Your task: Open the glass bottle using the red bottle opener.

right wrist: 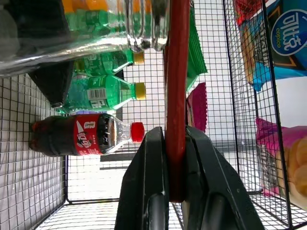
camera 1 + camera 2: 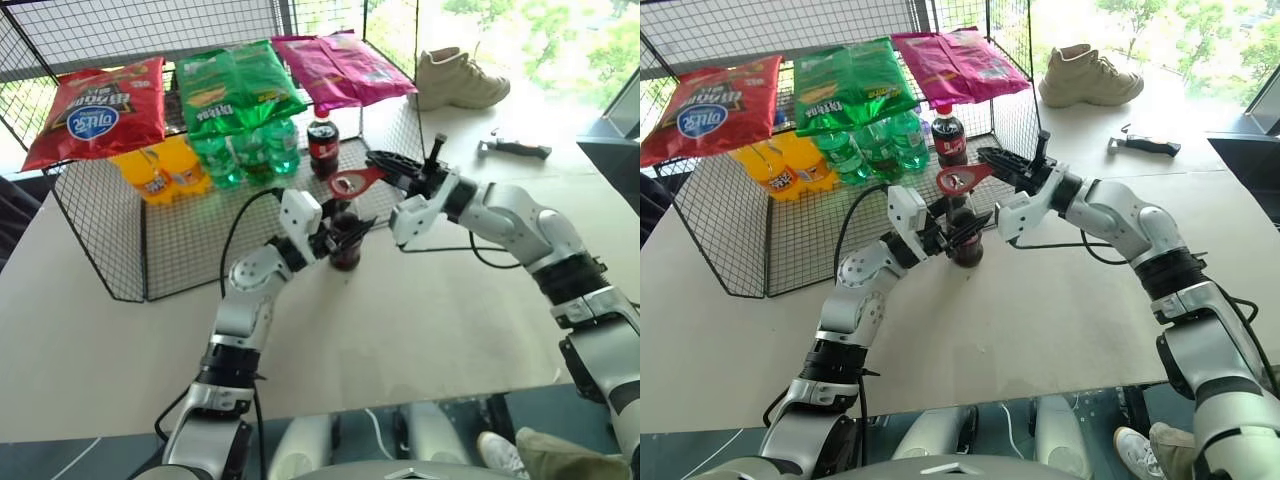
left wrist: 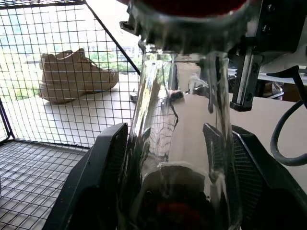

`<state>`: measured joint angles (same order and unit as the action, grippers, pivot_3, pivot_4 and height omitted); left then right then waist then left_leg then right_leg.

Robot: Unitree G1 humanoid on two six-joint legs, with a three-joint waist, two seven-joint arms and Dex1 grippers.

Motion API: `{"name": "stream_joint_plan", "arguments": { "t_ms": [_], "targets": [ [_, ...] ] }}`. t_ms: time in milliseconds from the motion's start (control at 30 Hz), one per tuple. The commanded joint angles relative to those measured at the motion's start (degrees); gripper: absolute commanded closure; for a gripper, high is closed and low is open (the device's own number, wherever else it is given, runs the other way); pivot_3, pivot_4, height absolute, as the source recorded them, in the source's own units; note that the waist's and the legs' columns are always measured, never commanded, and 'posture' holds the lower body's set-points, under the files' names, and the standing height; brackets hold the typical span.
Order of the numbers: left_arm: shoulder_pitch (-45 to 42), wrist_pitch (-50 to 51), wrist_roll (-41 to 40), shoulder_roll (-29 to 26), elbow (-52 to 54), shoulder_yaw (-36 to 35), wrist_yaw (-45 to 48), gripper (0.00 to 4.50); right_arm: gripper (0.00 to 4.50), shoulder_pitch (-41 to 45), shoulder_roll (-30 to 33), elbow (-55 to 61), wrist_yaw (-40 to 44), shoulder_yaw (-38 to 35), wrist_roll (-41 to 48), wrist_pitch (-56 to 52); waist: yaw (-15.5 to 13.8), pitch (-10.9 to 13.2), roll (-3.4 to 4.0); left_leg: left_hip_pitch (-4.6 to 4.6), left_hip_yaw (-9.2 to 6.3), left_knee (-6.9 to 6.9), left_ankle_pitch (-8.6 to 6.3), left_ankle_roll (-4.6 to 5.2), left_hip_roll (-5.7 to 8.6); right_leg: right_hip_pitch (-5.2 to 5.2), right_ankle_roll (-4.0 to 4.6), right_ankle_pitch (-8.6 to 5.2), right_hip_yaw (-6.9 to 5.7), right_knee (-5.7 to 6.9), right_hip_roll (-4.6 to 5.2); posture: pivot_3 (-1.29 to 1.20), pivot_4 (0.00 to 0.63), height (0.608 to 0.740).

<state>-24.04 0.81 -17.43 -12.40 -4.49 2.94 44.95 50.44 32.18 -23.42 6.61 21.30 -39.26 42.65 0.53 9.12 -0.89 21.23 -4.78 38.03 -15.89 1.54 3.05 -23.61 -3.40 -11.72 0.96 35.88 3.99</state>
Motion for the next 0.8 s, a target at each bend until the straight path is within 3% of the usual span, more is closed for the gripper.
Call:
{"name": "stream_joint_plan", "arguments": {
  "t_ms": [33, 300, 533, 800],
  "targets": [
    [0.0, -0.2, -0.4, 0.3, 1.2, 0.9, 0.4, 2.18, 4.50, 1.4, 0.4, 2.6, -3.1, -3.6, 1.0, 0.1, 0.0, 0.0, 0.00, 0.01, 0.00, 0.00, 0.00, 0.00, 0.00, -0.01, 0.00, 0.00, 0.01, 0.00, 0.00, 0.00, 0.150, 0.740],
    [0.9, 0.2, -0.8, 0.0, 2.2, 0.6, 0.1, 2.18, 4.50, -2.1, -3.4, 6.3, -5.0, -8.4, 7.9, -2.7, 0.0, 0.0, 0.00, 0.06, -0.01, -0.01, 0.00, 0.00, -0.02, -0.07, 0.00, 0.00, 0.00, 0.00, 0.00, 0.00, 0.150, 0.740],
    [1.1, 0.3, -1.1, 0.1, 2.5, 0.5, -0.1, 2.18, 4.50, -12.1, -10.9, 8.8, 14.1, -6.2, 29.4, -16.6, 0.1, 0.0, 0.00, 0.05, -0.01, -0.01, 0.00, 0.00, -0.08, -0.05, 0.00, 0.00, -0.01, 0.00, -0.02, 0.00, 0.150, 0.740],
    [1.6, 0.8, -1.8, 0.0, 3.2, 0.4, 0.0, 2.18, 4.50, -19.6, -16.6, 17.6, 21.7, -7.6, 39.9, -33.9, 0.1, 0.0, 0.08, 0.10, -0.04, 0.00, -0.01, 0.01, -0.09, -0.10, 0.00, 0.01, -0.03, 0.01, -0.03, 0.00, 0.150, 0.740]
  ]
}}
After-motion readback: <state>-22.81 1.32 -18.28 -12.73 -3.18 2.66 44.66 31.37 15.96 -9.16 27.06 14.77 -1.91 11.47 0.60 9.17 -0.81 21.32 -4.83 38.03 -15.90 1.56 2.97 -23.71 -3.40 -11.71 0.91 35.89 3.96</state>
